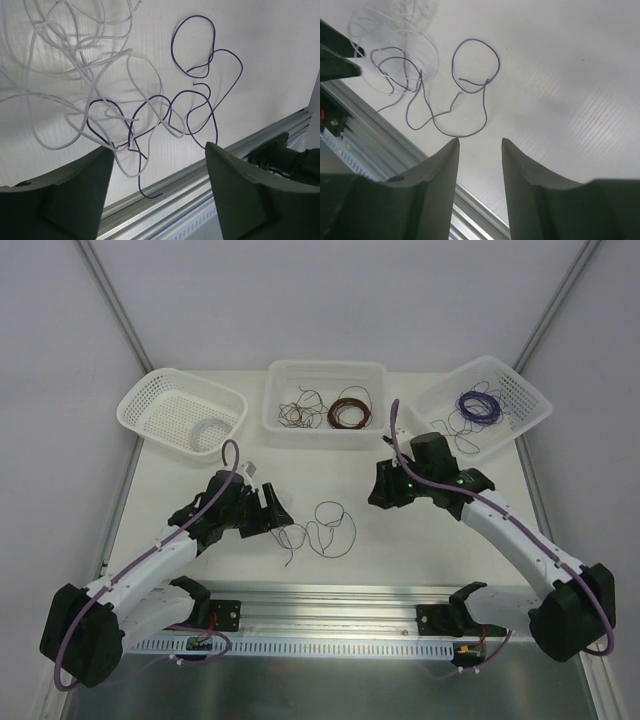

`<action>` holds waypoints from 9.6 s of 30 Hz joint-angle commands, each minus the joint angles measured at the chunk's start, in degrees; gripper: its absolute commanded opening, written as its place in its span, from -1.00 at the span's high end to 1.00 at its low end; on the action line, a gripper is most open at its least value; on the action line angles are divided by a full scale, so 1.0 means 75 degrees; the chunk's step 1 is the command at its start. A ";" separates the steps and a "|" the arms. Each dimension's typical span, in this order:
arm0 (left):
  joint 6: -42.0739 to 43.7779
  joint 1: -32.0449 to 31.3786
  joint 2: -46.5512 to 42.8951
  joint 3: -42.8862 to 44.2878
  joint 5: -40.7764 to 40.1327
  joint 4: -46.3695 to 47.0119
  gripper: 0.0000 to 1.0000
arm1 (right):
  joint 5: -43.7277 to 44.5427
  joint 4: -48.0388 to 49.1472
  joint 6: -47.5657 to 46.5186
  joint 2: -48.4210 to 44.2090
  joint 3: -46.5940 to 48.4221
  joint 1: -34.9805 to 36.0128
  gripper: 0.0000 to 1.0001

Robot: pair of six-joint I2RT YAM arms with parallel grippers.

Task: Untangle the cables

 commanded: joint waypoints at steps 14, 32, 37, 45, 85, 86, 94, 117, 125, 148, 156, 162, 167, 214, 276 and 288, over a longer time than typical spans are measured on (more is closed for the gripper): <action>0.0305 0.0000 -0.0648 0.0933 0.0281 -0.0930 -0.71 | 0.0899 0.1614 0.0151 0.4029 0.0482 0.1384 0.10; 0.1605 -0.0024 0.0430 0.2749 0.1101 -0.1106 -0.72 | -0.0014 -0.0528 -0.1805 0.0354 0.1641 0.1783 0.99; 0.2343 -0.0269 0.1004 0.3721 0.1757 -0.1070 -0.68 | -0.0752 -0.0904 -0.2110 0.0118 0.2110 0.1783 0.99; 0.3059 -0.0352 0.1122 0.4074 0.3503 -0.0672 -0.61 | -0.1128 -0.1010 -0.2240 -0.0128 0.2228 0.1818 0.99; 0.2895 -0.1207 0.1181 0.3887 0.3247 -0.0086 0.26 | -0.1257 -0.1080 -0.2251 -0.0034 0.2111 0.2275 0.99; 0.2895 -0.1219 0.1181 0.3875 0.3200 -0.0098 0.42 | -0.1187 -0.1092 -0.2240 -0.0069 0.2053 0.2275 0.99; 0.2487 -0.1102 0.0830 0.3548 0.1025 -0.0098 1.00 | -0.0392 -0.1571 -0.2310 -0.0701 0.1713 0.2229 0.99; 0.0962 -0.0012 0.0407 0.1813 -0.0328 -0.0191 -0.30 | 0.1942 -0.2159 -0.1806 -0.0727 0.4556 0.0857 0.99; 0.0599 -0.0141 0.1192 0.1344 0.0187 0.0534 -0.30 | 0.1333 -0.1877 -0.1419 -0.0327 0.5310 0.0857 0.99; 0.2063 -0.2765 0.3160 0.0921 -0.0972 0.5080 -0.35 | 0.1825 -0.1467 -0.0236 -0.0503 0.4760 0.0857 0.99; 0.2133 -0.3585 0.4824 0.1740 -0.1065 0.5914 -0.19 | 0.1790 -0.1444 -0.0048 -0.0655 0.4618 0.0857 0.99; 0.1923 -0.3809 0.5598 0.2152 -0.1756 0.5891 0.08 | 0.1708 -0.1385 0.0069 -0.0691 0.4584 0.0857 0.99; 0.1666 -0.3821 0.5985 0.2281 -0.2366 0.5587 0.32 | 0.1649 -0.1327 0.0139 -0.0784 0.4537 0.0857 0.99; 0.0281 -0.0176 0.1253 0.1027 -0.0738 0.0057 0.10 | 0.5364 -0.1657 -0.1583 -0.0002 0.6539 -0.1907 0.99; 0.0786 -0.0188 0.0701 0.0958 -0.1956 -0.1292 -0.92 | 0.0149 0.3663 0.1229 0.4520 0.1676 0.0669 -0.37; 0.0762 -0.0012 0.1110 0.0746 -0.2437 -0.1492 -0.94 | -0.0155 0.4685 0.1686 0.6258 0.2181 0.1209 0.06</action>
